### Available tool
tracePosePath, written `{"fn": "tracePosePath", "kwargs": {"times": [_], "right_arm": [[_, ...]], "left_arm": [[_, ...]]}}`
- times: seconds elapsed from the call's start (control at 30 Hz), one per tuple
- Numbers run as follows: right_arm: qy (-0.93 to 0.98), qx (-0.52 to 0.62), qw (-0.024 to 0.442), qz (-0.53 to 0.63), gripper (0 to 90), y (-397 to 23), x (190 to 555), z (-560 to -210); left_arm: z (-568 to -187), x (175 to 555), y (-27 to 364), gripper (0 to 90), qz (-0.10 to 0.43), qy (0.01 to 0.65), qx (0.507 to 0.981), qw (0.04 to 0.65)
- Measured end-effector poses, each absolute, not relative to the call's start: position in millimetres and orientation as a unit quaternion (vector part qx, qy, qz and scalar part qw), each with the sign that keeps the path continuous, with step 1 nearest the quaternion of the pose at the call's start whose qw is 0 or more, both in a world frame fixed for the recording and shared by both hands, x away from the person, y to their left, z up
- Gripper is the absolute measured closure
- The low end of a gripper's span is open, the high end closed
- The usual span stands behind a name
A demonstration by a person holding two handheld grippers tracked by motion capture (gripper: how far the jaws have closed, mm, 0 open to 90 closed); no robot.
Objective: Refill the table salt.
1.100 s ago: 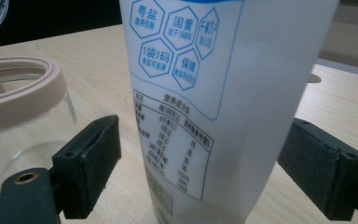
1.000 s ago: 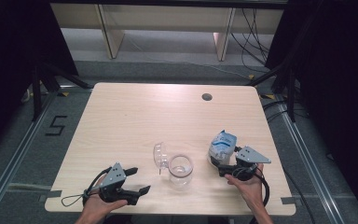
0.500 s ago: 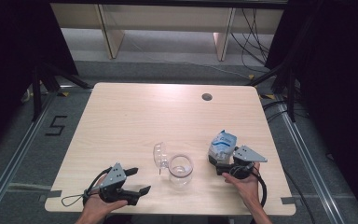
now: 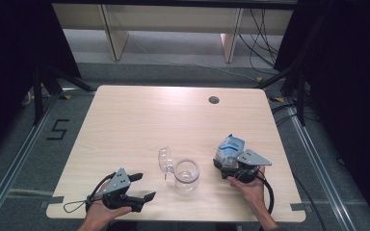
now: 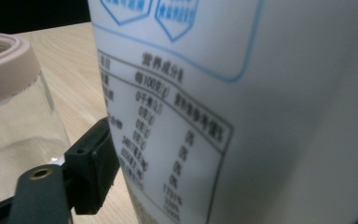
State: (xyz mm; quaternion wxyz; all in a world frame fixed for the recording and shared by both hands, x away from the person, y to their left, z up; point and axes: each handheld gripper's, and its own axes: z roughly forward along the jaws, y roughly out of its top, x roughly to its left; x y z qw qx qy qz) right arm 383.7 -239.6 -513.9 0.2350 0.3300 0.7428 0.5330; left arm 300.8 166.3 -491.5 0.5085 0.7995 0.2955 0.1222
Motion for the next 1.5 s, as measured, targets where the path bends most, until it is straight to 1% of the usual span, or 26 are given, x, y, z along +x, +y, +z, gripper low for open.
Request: {"fn": "tracePosePath", "kwargs": {"times": [0.03, 0.07, 0.1, 0.13, 0.17, 0.27, 0.33, 0.5, 0.57, 0.63, 0.7, 0.77, 0.8, 0.83, 0.87, 1.07, 1.2, 1.27, 1.3, 1.33, 1.4, 1.5], "right_arm": [[0.745, 0.340, 0.230, 0.525, 23.3, -240.0, 381.0, -513.2], [0.743, 0.333, 0.234, 0.532, 24.8, -240.3, 382.1, -513.1], [0.736, 0.335, 0.240, 0.536, 25.9, -240.8, 381.8, -513.1], [0.734, 0.342, 0.231, 0.539, 26.4, -240.2, 380.3, -512.7], [0.743, 0.324, 0.234, 0.537, 26.7, -241.7, 382.3, -512.0], [0.736, 0.333, 0.240, 0.538, 26.7, -240.6, 381.3, -512.9], [0.739, 0.347, 0.229, 0.529, 27.1, -239.2, 378.8, -514.4], [0.741, 0.332, 0.235, 0.535, 30.3, -239.3, 381.2, -515.1], [0.746, 0.329, 0.235, 0.529, 33.9, -239.5, 381.0, -514.5], [0.743, 0.328, 0.235, 0.534, 35.1, -238.9, 381.5, -515.0], [0.742, 0.329, 0.236, 0.535, 36.2, -239.6, 381.8, -515.0], [0.748, 0.323, 0.227, 0.534, 36.3, -241.6, 383.2, -514.9], [0.737, 0.340, 0.227, 0.538, 36.3, -238.4, 380.7, -515.0], [0.742, 0.333, 0.232, 0.533, 36.4, -239.6, 382.6, -514.5], [0.742, 0.334, 0.225, 0.535, 36.8, -238.7, 382.3, -514.6], [0.740, 0.336, 0.232, 0.534, 39.3, -239.2, 382.4, -514.7], [0.739, 0.329, 0.249, 0.532, 40.9, -238.5, 381.7, -513.9], [0.752, 0.302, 0.268, 0.521, 41.4, -238.2, 380.9, -511.9], [0.754, 0.311, 0.265, 0.515, 41.5, -236.8, 378.4, -510.5], [0.754, 0.303, 0.278, 0.512, 41.6, -237.0, 379.5, -509.9], [0.759, 0.302, 0.278, 0.504, 41.7, -236.7, 378.3, -509.1], [0.760, 0.284, 0.297, 0.503, 41.8, -234.6, 377.6, -505.3]], "left_arm": [[-491.6, 300.6, 166.2, 19.0, 0.122, 0.295, 0.800, 0.508], [-491.9, 298.5, 165.2, 19.0, 0.118, 0.309, 0.796, 0.507], [-491.7, 298.9, 165.5, 19.0, 0.120, 0.304, 0.799, 0.505], [-491.4, 300.0, 166.3, 19.1, 0.125, 0.294, 0.802, 0.504], [-491.4, 299.9, 166.3, 19.0, 0.124, 0.294, 0.803, 0.504], [-491.7, 300.2, 166.0, 19.0, 0.121, 0.291, 0.802, 0.507], [-491.7, 300.1, 165.4, 19.0, 0.120, 0.291, 0.802, 0.509], [-491.7, 299.5, 164.9, 19.0, 0.123, 0.292, 0.804, 0.504], [-492.3, 299.5, 164.4, 19.0, 0.119, 0.292, 0.804, 0.505], [-492.3, 299.3, 164.3, 19.0, 0.120, 0.292, 0.804, 0.505], [-492.4, 299.5, 164.3, 19.0, 0.119, 0.291, 0.804, 0.505], [-492.6, 299.6, 164.2, 19.1, 0.119, 0.291, 0.804, 0.505], [-492.6, 299.7, 164.0, 19.1, 0.119, 0.290, 0.805, 0.505], [-492.6, 299.7, 164.0, 19.1, 0.119, 0.289, 0.805, 0.504], [-492.6, 299.7, 163.9, 19.1, 0.119, 0.289, 0.805, 0.504], [-492.5, 299.6, 164.1, 19.3, 0.119, 0.290, 0.805, 0.505], [-493.1, 299.4, 163.8, 19.3, 0.118, 0.293, 0.802, 0.507], [-493.2, 299.6, 163.7, 19.4, 0.118, 0.292, 0.802, 0.507], [-493.4, 299.6, 163.5, 19.4, 0.118, 0.293, 0.802, 0.507], [-493.5, 299.5, 163.3, 19.4, 0.118, 0.293, 0.802, 0.507], [-493.6, 299.7, 163.8, 19.5, 0.119, 0.292, 0.804, 0.505], [-493.8, 299.5, 163.1, 19.5, 0.119, 0.295, 0.802, 0.506]]}}
